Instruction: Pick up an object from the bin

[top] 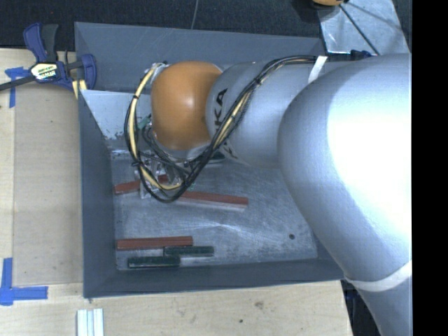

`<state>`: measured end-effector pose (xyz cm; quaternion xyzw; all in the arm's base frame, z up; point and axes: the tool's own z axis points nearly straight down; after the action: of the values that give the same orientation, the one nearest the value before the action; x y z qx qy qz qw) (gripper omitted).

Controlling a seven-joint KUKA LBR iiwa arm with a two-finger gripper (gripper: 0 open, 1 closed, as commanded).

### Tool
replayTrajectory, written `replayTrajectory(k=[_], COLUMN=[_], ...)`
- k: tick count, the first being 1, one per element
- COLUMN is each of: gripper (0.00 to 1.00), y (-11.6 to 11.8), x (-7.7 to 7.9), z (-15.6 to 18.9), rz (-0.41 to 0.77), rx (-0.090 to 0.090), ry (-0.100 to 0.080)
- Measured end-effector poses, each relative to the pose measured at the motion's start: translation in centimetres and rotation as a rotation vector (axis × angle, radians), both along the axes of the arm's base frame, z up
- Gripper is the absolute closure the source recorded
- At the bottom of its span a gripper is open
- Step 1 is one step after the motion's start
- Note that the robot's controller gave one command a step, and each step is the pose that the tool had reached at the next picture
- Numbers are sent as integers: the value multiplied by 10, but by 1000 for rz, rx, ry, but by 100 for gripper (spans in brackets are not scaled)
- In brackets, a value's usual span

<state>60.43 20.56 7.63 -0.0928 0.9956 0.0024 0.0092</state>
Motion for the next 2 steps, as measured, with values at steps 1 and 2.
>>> replayTrajectory(k=[1,2], gripper=[100,100], y=[4,4], x=[4,2], z=[54,95], rz=[4,6], rx=[-7,-4], ry=[19,9])
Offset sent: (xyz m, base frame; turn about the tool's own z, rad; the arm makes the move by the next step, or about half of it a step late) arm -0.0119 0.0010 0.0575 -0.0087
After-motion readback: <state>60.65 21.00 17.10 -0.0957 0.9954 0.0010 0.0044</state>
